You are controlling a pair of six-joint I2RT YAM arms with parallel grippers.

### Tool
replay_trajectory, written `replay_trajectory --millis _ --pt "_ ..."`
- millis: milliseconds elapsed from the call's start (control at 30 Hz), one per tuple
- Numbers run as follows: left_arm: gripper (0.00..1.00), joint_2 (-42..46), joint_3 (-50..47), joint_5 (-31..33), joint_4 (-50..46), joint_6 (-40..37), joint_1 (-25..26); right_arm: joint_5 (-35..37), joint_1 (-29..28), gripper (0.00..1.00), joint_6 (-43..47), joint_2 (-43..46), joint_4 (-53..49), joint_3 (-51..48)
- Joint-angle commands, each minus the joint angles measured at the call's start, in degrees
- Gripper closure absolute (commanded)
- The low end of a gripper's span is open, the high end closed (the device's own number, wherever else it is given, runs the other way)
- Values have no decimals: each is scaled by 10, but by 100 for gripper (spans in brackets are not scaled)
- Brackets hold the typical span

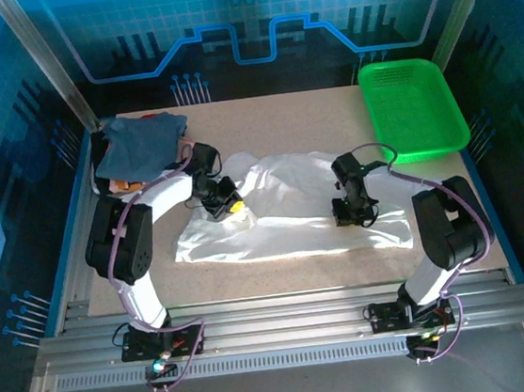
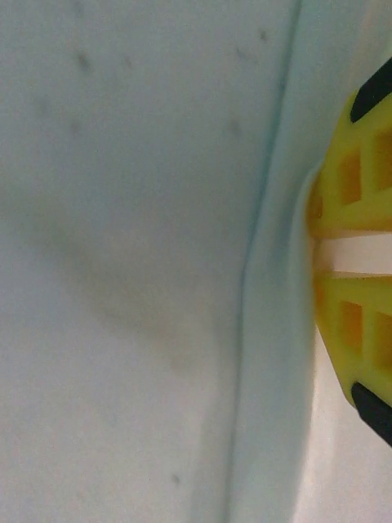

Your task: Fold and stack the t-shirts

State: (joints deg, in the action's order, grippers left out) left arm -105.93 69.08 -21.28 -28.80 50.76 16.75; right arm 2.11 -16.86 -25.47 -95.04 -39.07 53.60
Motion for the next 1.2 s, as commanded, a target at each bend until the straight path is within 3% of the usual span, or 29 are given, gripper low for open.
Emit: replay_trajectory --millis 0,167,533,767,967,1167 --pt "100 -22 23 5 1 -18 -10 41 31 81 -12 -16 -5 14" --pt "100 -33 35 12 -8 -31 -23 55 60 79 -14 -29 6 37" --pt "100 -35 19 10 20 -29 -51 45 106 57 12 -46 22 88" --pt "100 -60 91 -10 23 -27 -55 54 118 52 15 -58 20 108" --pt "100 -91 161 -20 2 -31 -61 39 100 37 23 15 43 78" --pt "100 -138 217 -46 -18 -42 -67 26 92 35 36 31 37 45"
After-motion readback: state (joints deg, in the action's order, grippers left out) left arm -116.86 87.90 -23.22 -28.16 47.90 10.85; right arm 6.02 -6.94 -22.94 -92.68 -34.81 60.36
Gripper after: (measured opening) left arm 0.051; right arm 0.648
